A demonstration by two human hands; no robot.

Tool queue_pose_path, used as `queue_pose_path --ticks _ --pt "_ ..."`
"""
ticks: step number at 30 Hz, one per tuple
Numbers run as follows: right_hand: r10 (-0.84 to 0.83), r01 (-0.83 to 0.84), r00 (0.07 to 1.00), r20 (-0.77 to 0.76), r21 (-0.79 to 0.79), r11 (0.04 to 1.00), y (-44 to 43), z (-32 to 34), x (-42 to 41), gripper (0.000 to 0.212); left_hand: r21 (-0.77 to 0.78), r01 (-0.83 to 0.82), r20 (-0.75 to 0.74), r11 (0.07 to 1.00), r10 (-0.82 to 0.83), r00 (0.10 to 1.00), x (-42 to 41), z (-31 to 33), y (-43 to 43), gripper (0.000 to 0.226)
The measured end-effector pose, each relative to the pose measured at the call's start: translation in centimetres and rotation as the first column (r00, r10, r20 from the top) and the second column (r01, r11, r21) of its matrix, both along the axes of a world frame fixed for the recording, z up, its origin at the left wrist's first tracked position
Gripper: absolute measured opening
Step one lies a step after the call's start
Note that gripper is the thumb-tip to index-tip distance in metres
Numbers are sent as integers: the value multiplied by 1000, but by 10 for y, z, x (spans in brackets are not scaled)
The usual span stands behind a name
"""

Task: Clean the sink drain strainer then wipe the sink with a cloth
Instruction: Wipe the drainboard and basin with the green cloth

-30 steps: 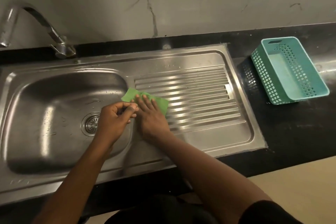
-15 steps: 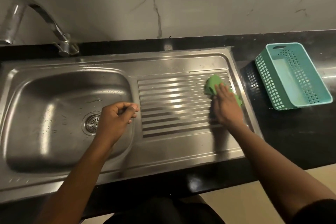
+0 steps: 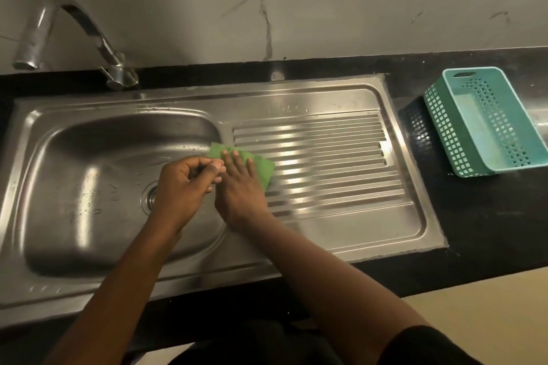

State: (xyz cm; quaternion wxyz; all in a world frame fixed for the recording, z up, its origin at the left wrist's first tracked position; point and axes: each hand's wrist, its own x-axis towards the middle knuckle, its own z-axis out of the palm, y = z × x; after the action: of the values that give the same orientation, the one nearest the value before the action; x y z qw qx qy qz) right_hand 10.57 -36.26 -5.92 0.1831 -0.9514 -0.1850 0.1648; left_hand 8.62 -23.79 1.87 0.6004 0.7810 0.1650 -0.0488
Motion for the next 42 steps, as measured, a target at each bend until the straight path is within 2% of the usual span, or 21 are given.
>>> queue_pose_path --ticks 4,7,9,12,15,19,21,23,25,27,29,30,33,35,38,42 --pt "234 -233 969 78 -19 972 -46 -7 9 62 -14 1 -12 1000 -2 1000 1 -3 -3 11" --pt "200 -200 975 96 -9 980 -105 -8 17 57 -20 5 -28 1000 -5 1000 2 -6 -8 13" --pt "89 -88 990 106 -17 996 -150 -4 19 56 -32 18 -35 999 -19 999 3 -8 -9 13" --pt "-157 168 976 153 -58 984 -229 3 25 54 -44 21 -38 999 -23 999 3 -11 -10 12" --pt "-438 451 890 124 -107 886 -284 10 53 52 -34 46 -44 998 -48 998 2 -14 -14 12" --pt "-670 681 732 122 -109 724 -245 5 77 56 -42 54 -51 998 -56 997 1 -15 -18 14" --pt "-652 667 743 149 -88 740 -200 -1 71 57 -42 48 -55 998 -51 997 1 -15 -19 14" --pt "-575 585 807 137 -50 809 -151 -3 60 58 -41 45 -56 998 -47 997 2 -14 -18 13" --pt "-428 429 900 83 4 903 -96 0 51 58 -34 28 -56 999 -30 998 3 -14 -17 12" --pt "-175 174 984 35 44 984 -43 3 46 65 -9 8 -58 1000 -9 998 3 -13 -15 11" --pt "29 -29 1000 11 40 999 -17 4 48 70 41 6 -54 999 -4 999 2 -11 -9 15" --pt "90 -90 996 9 46 995 -19 4 54 66 54 -2 -59 999 5 998 2 -11 -5 19" --pt "225 -226 974 38 28 974 -68 3 73 59 33 -56 -72 998 58 996 1 -10 5 26" --pt "166 -166 986 35 16 986 -116 3 85 57 19 -68 -78 998 69 995 -1 -10 6 24" --pt "-42 42 999 34 12 999 -196 8 94 54 -8 -61 -80 998 60 995 -1 -12 1 22" --pt "-269 269 963 20 -89 959 -288 17 99 62 -40 -43 -85 998 40 996 0 -15 -9 17"
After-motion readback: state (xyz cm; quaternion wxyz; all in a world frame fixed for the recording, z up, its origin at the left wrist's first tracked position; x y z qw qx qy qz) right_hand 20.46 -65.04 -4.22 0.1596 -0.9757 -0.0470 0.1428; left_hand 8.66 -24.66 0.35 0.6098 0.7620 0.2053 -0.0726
